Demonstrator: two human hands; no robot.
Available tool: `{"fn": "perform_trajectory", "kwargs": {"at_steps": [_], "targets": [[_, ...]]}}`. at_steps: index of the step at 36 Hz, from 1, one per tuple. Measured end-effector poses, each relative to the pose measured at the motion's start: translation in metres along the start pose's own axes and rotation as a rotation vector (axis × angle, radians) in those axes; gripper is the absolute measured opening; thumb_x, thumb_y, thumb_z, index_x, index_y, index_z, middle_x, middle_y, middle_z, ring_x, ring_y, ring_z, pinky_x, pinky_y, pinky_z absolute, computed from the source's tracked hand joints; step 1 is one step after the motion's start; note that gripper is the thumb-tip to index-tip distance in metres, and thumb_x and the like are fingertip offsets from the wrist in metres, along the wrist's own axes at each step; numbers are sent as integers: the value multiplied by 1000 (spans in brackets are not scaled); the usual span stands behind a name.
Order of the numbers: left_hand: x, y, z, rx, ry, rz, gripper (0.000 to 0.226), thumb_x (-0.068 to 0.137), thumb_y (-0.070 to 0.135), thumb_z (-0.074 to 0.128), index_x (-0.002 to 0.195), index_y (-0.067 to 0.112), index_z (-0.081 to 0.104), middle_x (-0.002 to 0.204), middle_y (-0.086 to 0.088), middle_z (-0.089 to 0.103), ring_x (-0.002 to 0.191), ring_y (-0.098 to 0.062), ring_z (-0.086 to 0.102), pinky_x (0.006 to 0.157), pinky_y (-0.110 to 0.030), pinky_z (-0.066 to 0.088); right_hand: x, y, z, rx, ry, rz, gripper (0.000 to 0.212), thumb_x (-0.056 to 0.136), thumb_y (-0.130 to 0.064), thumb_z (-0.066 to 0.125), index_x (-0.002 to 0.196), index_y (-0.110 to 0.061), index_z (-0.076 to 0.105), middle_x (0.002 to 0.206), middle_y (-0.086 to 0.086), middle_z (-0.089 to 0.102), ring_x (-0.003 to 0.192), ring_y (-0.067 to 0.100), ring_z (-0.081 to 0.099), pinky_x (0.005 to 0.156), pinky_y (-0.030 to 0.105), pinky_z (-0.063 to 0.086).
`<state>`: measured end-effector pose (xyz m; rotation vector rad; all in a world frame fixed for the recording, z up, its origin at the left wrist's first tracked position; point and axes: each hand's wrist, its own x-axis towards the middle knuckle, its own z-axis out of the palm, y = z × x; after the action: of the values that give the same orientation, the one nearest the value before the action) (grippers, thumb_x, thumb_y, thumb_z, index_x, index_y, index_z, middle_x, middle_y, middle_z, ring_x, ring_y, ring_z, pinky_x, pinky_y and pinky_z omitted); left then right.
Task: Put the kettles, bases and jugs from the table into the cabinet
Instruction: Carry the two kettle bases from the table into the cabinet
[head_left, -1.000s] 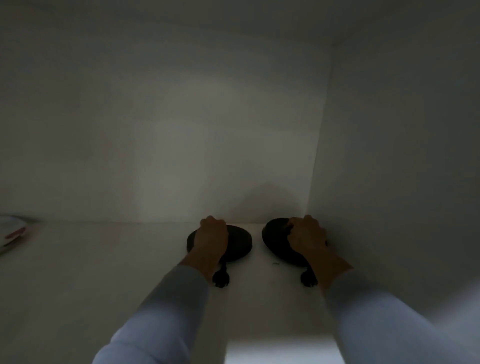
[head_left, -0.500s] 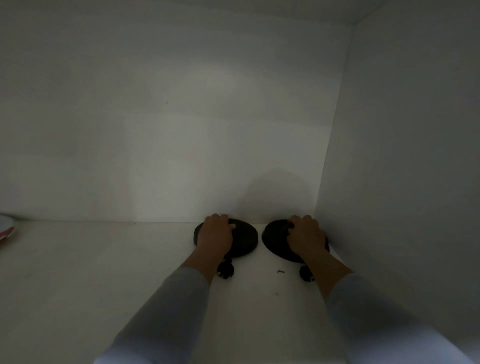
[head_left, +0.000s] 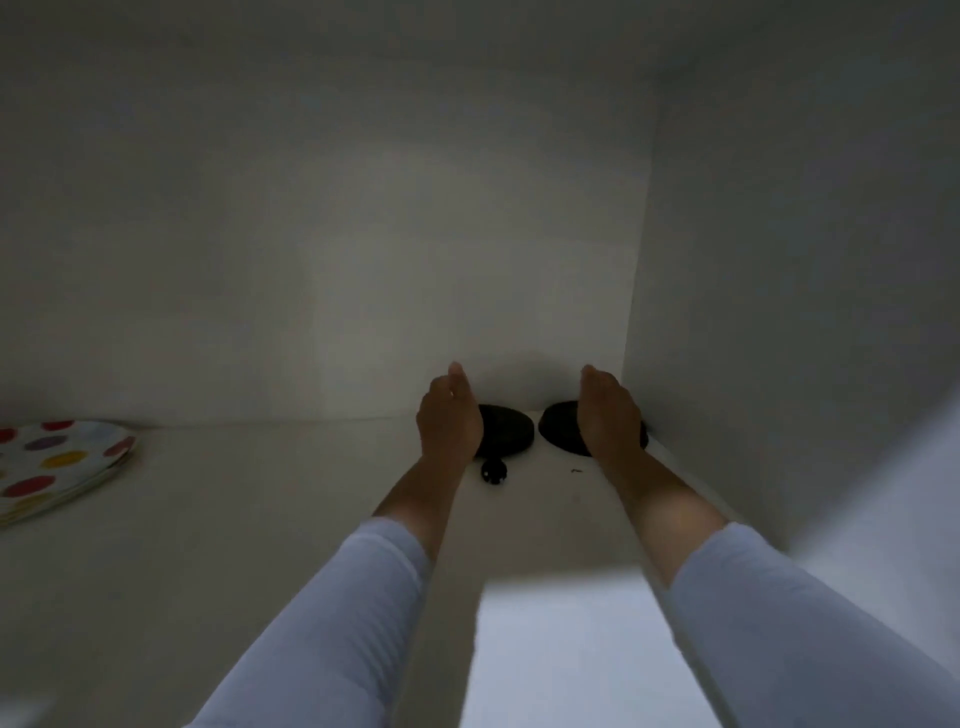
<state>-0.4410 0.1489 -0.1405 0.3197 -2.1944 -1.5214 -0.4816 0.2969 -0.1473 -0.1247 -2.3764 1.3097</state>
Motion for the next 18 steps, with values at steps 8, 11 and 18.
{"fn": "perform_trajectory", "kwargs": {"at_steps": [8,11,18], "targets": [[-86,0,-49,-131,17,-88,51,103,38,17,138,13,44,147,-10,44,135,-26,40,107,-29,27,-116,-23,-11,353,-34,235,47,102,-31,27,136,-10,51,145,10,46,134,28,42,107,30,30],[-120,-9,-67,-135,41,-62,48,104,34,20,137,12,47,144,-9,47,132,-25,42,101,-23,28,-164,-24,-12,429,-28,302,48,100,-38,31,133,-12,54,140,9,52,125,28,48,102,32,34],[-196,-32,-108,-248,134,-2,53,102,41,18,138,15,48,143,-1,49,133,-19,44,102,-20,36,-257,-28,-28,509,-58,265,49,99,-44,29,138,-23,49,145,-1,49,134,19,43,100,29,29]]}}
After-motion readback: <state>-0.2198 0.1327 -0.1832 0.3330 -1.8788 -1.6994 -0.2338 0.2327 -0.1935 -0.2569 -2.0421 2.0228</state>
